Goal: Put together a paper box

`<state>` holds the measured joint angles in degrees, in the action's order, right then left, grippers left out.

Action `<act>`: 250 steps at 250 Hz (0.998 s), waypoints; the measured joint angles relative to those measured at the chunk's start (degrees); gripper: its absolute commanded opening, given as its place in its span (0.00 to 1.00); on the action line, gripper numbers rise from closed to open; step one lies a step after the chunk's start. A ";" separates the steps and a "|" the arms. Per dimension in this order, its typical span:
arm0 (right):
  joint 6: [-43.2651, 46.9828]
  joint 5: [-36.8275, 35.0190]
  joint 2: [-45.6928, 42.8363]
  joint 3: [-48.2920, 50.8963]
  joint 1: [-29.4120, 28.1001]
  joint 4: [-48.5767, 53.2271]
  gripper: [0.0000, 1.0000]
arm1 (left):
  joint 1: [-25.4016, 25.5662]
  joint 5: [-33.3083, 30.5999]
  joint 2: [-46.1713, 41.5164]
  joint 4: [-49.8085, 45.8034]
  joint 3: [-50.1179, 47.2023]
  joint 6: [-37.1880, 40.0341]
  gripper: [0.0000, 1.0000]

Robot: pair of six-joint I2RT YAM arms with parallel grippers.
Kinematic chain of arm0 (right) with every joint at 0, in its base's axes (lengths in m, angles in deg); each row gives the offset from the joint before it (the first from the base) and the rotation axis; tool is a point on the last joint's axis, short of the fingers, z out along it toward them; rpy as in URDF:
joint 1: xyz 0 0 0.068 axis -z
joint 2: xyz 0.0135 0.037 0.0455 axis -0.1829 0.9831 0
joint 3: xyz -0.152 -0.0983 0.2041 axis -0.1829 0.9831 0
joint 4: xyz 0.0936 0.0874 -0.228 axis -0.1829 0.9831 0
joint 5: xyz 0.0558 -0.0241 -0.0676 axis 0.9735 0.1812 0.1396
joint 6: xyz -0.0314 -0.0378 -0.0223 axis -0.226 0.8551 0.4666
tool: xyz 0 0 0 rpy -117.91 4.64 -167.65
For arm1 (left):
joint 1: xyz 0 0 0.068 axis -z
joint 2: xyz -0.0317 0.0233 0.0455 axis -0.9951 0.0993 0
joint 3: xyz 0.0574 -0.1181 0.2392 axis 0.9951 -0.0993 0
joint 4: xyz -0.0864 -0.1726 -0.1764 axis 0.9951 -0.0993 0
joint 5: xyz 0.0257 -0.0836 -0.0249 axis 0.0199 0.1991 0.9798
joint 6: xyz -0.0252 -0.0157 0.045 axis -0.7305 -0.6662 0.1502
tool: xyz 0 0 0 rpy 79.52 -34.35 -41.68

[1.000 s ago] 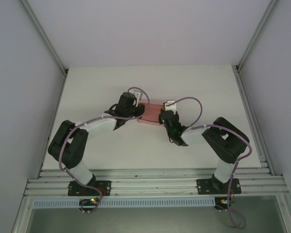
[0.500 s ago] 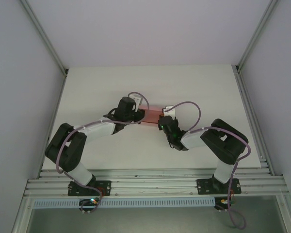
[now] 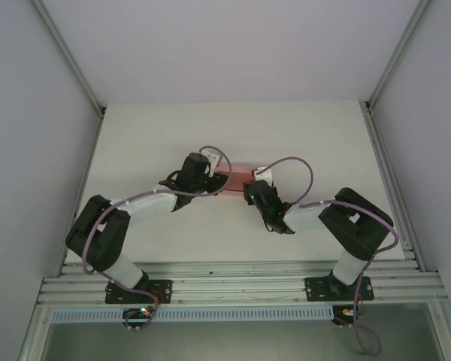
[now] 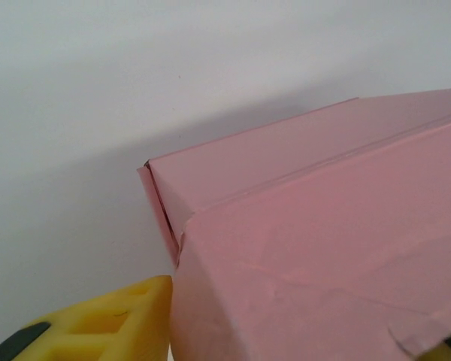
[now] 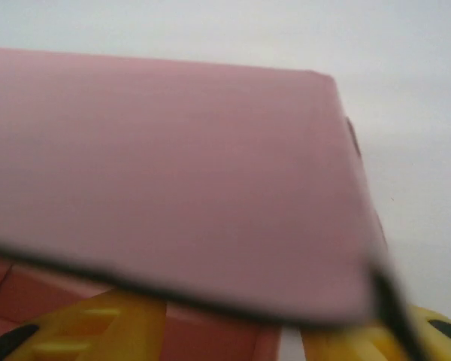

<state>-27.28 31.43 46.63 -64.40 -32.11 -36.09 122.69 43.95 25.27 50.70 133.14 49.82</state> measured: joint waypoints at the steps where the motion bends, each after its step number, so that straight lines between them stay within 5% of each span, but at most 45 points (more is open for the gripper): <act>1: -0.13 0.04 -0.04 0.00 0.00 0.04 0.59 | 0.00 -0.02 -0.02 0.00 0.00 0.02 0.50; 34: -0.70 0.55 -1.11 0.07 0.00 2.25 0.71 | 0.72 -0.46 -1.55 -0.20 -0.13 0.52 0.61; 63: -1.07 1.14 -2.51 1.57 -0.04 3.45 0.86 | 1.73 -0.90 -3.26 -0.59 -0.90 1.57 0.88; 73: -0.81 1.38 -3.41 2.47 -0.15 3.98 1.00 | 2.14 -1.27 -3.85 -0.85 -1.25 1.40 0.94; 85: -0.83 1.77 -4.83 3.37 -0.44 4.92 1.00 | 2.58 -1.75 -4.63 -1.60 -1.49 1.60 1.00; 188: 1.27 6.36 -31.41 5.03 -1.51 24.20 1.00 | 6.03 -6.49 -19.96 -11.32 -1.49 2.05 1.00; 250: 4.39 9.77 -41.13 -0.09 2.21 32.54 1.00 | 1.25 -6.54 -14.93 -18.84 11.65 -0.52 1.00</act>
<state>-22.88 41.20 5.50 -64.48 -29.90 -3.55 123.94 37.41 10.34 31.86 144.79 49.30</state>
